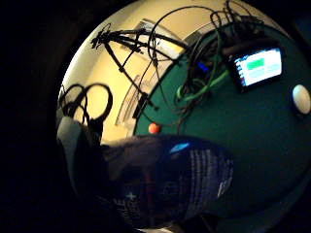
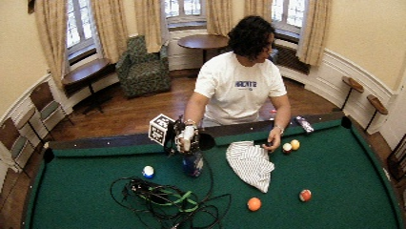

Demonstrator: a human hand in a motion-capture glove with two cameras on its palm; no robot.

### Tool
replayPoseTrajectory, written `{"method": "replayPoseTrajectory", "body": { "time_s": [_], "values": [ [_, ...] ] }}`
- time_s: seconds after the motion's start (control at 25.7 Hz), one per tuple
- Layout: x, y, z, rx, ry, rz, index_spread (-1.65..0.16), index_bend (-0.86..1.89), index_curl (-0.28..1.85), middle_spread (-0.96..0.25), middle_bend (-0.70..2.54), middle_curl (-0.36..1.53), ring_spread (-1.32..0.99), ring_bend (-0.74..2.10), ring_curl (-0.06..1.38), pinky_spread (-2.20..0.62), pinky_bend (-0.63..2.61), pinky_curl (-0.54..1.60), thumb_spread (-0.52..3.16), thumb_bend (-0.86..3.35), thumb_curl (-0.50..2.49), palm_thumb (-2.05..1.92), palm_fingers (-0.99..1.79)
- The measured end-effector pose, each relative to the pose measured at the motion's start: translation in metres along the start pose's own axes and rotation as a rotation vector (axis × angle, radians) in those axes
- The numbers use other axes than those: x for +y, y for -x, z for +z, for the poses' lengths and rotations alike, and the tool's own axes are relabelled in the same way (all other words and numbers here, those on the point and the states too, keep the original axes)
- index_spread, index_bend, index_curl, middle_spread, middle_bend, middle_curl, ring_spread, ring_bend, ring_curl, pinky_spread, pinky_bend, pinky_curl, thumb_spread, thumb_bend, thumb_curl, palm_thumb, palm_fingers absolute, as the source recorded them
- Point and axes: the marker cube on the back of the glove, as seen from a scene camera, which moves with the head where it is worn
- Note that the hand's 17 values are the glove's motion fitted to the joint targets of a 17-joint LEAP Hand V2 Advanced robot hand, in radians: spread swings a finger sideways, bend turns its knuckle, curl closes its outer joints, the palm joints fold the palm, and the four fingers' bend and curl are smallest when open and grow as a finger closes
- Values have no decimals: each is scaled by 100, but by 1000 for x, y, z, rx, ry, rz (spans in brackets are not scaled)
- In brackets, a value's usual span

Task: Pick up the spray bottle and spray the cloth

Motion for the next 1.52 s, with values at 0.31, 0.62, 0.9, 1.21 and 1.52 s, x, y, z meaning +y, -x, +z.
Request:
{"method": "replayPoseTrajectory", "body": {
  "time_s": [0.31, 0.62, 0.9, 1.21, 1.52],
  "values": [
    [-1, 3, 2, 22, -7, -61, -31, 35, 48, -22, 65, 50, -23, 74, 45, -30, 43, 34, 52, -2, 60, 92, 143],
    [10, 24, -5, 28, -2, -112, -30, 38, 53, -22, 67, 53, -24, 75, 46, -32, 45, 36, 43, -2, 66, 94, 140],
    [5, 112, -18, -52, 120, -206, -29, 40, 55, -22, 68, 54, -24, 75, 47, -32, 44, 38, 38, -2, 70, 94, 140],
    [-14, 209, -26, -157, 300, -215, -29, 42, 57, -22, 68, 54, -24, 75, 47, -32, 44, 39, 34, -2, 73, 93, 139],
    [-30, 260, 13, -75, 490, -149, -29, 42, 59, -22, 68, 55, -24, 76, 48, -32, 44, 39, 31, -2, 76, 93, 139]
  ]
}}
